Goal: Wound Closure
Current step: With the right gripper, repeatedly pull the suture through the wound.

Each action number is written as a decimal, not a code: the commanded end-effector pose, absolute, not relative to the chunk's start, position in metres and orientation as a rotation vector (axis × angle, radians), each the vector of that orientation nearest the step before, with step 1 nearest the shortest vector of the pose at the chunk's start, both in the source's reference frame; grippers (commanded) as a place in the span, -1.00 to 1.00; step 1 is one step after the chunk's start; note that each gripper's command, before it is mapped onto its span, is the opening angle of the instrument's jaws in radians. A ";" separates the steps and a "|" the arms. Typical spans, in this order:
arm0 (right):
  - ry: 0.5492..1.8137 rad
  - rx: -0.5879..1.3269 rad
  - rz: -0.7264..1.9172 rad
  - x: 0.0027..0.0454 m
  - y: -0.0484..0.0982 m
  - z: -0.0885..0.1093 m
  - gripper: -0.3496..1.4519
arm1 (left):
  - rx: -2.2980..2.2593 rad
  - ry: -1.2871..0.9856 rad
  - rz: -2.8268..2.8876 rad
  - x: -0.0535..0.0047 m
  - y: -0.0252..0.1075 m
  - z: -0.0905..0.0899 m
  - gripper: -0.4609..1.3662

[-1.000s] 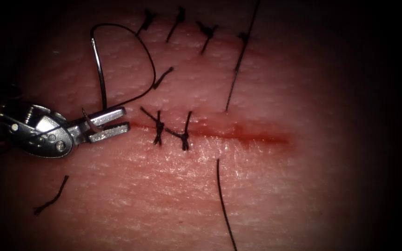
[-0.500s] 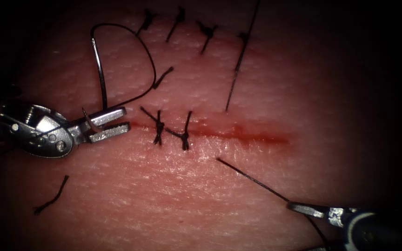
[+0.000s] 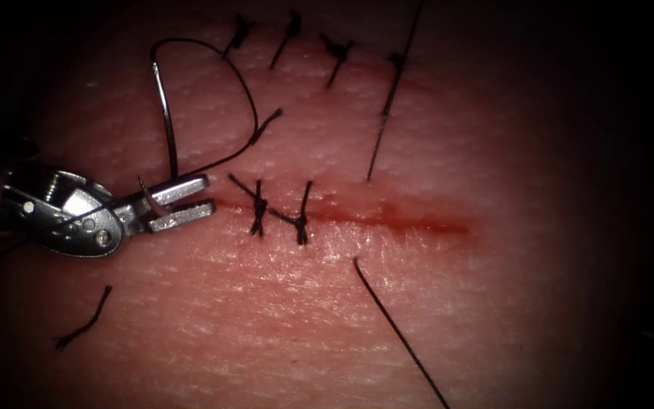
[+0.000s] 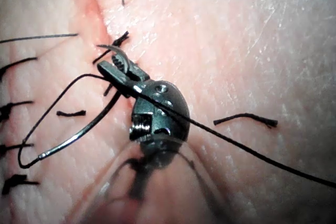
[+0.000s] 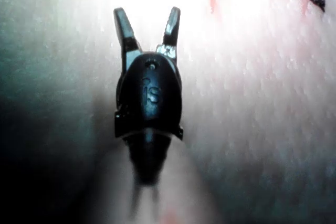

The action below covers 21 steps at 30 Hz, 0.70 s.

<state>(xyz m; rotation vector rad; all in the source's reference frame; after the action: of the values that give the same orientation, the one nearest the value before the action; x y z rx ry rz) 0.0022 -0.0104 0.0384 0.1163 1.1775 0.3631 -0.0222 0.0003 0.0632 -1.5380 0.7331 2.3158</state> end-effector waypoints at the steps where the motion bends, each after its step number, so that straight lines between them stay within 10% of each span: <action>1: 1.164 0.106 0.375 0.0024 -0.010 0.039 0.98 | -1.543 0.725 2.321 -0.0222 0.000 0.063 -0.88; 21: 1.155 0.197 0.184 0.0207 -0.010 0.054 0.79 | -1.550 0.714 2.318 -0.0219 0.000 0.063 -0.88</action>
<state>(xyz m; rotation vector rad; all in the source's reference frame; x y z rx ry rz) 0.0215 -0.0097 0.0546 0.1901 1.1546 0.1816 -0.0219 0.0002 0.0631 -1.5476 0.7196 2.3138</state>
